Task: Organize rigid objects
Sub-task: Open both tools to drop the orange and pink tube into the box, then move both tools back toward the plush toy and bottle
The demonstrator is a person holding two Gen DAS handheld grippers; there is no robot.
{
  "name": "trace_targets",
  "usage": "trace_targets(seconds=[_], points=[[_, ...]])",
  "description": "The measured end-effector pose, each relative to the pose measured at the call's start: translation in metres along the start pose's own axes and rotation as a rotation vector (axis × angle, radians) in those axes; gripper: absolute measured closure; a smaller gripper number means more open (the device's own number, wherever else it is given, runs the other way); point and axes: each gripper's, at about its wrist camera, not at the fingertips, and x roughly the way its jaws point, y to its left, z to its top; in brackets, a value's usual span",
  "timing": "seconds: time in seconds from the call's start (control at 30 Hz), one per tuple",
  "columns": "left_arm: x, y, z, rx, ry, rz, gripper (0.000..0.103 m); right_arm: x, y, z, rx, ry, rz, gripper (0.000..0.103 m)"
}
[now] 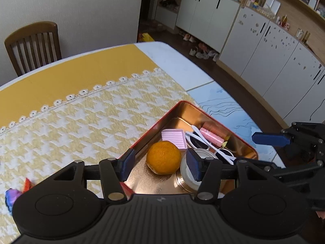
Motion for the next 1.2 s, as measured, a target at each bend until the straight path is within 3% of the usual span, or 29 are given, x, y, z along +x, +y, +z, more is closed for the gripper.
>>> trace_targets(seconds=[0.1,0.17,0.57,0.7,0.83,0.9,1.2], points=[[-0.017,0.004,-0.004,-0.005,-0.028,-0.008,0.048,-0.013,0.005,0.004,0.013,-0.029,0.009,0.044],[-0.027,0.007,-0.009,-0.001,-0.055,0.001,0.041,-0.023,0.010,0.007,0.007,-0.053,0.010,0.040],[-0.081,0.050,-0.042,-0.052,-0.142,0.075,0.036,-0.042,0.067,0.020,-0.037,-0.107,0.092,0.023],[-0.099,0.074,-0.054,-0.079,-0.182,0.135,0.034,-0.040,0.092,0.023,-0.064,-0.107,0.127,0.017],[-0.115,0.100,-0.066,-0.120,-0.233,0.209,0.022,-0.035,0.116,0.024,-0.092,-0.103,0.151,0.010],[-0.121,0.112,-0.072,-0.139,-0.256,0.230,0.021,-0.031,0.127,0.024,-0.099,-0.101,0.159,0.005],[-0.121,0.160,-0.097,-0.214,-0.245,0.283,0.020,-0.003,0.169,0.028,-0.110,-0.087,0.194,0.001]])
